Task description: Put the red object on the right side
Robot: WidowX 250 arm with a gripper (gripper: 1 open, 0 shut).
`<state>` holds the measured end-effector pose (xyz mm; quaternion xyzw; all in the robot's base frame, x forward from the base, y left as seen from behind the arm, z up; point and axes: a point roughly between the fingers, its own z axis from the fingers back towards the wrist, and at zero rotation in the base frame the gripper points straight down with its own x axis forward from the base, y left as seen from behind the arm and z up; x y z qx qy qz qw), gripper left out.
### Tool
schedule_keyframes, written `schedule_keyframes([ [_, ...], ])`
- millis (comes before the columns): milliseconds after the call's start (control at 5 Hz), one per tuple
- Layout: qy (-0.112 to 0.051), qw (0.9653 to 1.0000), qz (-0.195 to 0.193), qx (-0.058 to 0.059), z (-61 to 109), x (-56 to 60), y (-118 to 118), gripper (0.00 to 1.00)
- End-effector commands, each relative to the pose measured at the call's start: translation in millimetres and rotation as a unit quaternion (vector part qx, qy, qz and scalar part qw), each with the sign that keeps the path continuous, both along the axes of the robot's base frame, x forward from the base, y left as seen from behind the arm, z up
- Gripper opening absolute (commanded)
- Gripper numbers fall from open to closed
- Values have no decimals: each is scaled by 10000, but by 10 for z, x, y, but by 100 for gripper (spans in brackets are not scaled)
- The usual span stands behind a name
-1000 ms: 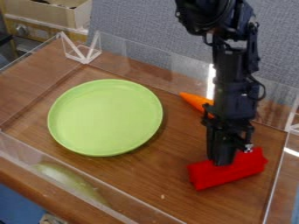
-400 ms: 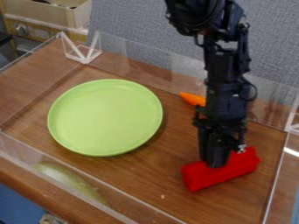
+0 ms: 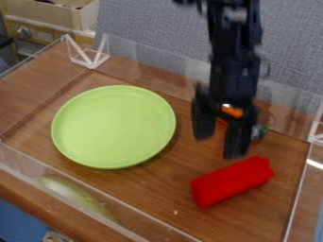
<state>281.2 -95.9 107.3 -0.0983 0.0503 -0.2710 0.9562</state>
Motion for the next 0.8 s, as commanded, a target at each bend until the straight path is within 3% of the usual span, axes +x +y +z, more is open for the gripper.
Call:
schedule_keyframes([
  [0, -755, 9943, 697, 269, 658, 9, 242, 100],
  [200, -1211, 9830, 1292, 488, 755, -50, 577, 100],
  [400, -1298, 9815, 1366, 331, 733, 70, 534, 100],
  [600, -1192, 9806, 1515, 346, 652, 139, 585, 100],
])
